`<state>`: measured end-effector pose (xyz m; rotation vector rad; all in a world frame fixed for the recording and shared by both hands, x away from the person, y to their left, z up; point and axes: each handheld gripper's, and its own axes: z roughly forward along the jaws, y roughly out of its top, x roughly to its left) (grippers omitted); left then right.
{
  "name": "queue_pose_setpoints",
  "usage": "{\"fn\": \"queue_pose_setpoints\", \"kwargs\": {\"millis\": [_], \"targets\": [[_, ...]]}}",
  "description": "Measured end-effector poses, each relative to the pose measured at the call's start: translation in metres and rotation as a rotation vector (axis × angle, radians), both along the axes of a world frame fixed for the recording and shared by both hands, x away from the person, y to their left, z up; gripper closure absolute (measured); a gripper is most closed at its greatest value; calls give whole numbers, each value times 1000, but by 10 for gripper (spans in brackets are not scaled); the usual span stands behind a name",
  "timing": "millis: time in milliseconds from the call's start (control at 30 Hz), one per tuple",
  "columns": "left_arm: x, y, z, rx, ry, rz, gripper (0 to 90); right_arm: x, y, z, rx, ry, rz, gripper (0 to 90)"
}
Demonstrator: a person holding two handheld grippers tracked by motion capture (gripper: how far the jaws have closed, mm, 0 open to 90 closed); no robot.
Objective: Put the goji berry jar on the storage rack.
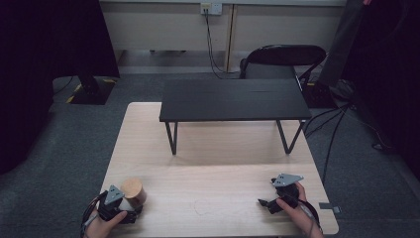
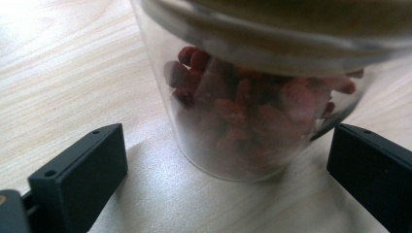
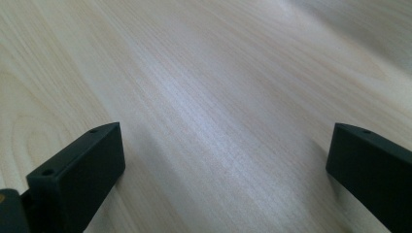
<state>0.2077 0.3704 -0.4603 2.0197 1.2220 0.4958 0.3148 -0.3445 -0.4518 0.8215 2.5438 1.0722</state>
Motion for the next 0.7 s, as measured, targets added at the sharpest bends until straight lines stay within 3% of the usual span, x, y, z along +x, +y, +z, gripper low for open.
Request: {"fn": "queue_pose_setpoints", "kwargs": {"millis": [700], "targets": [[8, -8, 5, -17, -41, 5, 31, 0, 0, 0, 0, 0, 0, 0]]}}
